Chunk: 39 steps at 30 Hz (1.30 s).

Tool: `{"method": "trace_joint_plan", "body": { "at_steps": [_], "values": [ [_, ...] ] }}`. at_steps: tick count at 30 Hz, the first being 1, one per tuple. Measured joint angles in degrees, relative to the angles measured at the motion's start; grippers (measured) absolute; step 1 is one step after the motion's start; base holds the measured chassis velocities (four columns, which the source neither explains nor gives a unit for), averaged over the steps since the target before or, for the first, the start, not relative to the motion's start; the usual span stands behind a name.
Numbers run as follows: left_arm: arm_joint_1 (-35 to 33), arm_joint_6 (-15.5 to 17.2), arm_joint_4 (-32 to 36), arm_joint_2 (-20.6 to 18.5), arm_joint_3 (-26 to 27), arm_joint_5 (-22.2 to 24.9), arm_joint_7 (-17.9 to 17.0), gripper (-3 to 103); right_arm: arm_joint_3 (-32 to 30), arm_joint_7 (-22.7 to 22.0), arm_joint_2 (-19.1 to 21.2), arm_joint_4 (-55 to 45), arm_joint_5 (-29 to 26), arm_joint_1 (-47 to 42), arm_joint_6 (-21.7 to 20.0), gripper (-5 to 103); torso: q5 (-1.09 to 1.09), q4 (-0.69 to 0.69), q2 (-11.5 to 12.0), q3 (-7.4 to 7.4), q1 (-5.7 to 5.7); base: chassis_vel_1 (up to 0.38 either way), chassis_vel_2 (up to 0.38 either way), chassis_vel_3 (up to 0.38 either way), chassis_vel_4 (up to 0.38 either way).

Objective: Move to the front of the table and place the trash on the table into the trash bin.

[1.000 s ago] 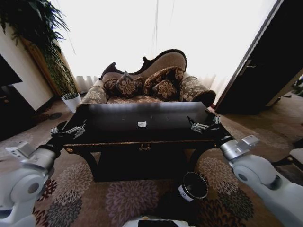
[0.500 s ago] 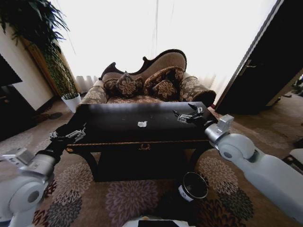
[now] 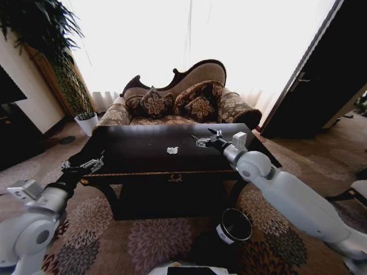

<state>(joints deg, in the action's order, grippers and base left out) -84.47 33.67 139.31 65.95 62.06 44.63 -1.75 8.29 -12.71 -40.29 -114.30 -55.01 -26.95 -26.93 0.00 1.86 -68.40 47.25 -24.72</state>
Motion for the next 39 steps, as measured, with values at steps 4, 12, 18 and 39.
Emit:
{"method": "trace_joint_plan", "body": {
  "at_steps": [4,12,18,39],
  "values": [
    [0.3,0.0,-0.1,0.1,-0.5,-0.1,0.0,100,5.5,-0.9,-1.2,1.7,-2.3,6.6,-3.2,100,0.01,0.0,0.0,0.0,0.0,0.0,0.0,0.0,0.0],
    [0.7,0.0,-0.5,-0.2,-0.2,0.0,0.0,100,15.8,-2.0,-6.9,6.9,-4.8,17.3,-6.8,100,-0.02,-0.01,0.0,0.0,0.0,0.0,0.0,0.0,0.0],
    [0.9,0.0,-0.8,-0.4,-0.1,0.1,0.0,100,18.0,-2.6,-9.8,9.2,-5.1,18.1,-9.5,100,-0.01,-0.02,0.0,0.0,0.01,0.0,0.0,0.0,0.0],
    [2.2,0.0,-2.1,-0.4,-1.6,0.1,0.1,100,21.6,-6.6,-14.7,14.3,-6.2,18.7,-13.0,100,0.0,-0.01,0.0,0.0,0.0,0.0,0.0,0.0,0.0]
  ]
}}
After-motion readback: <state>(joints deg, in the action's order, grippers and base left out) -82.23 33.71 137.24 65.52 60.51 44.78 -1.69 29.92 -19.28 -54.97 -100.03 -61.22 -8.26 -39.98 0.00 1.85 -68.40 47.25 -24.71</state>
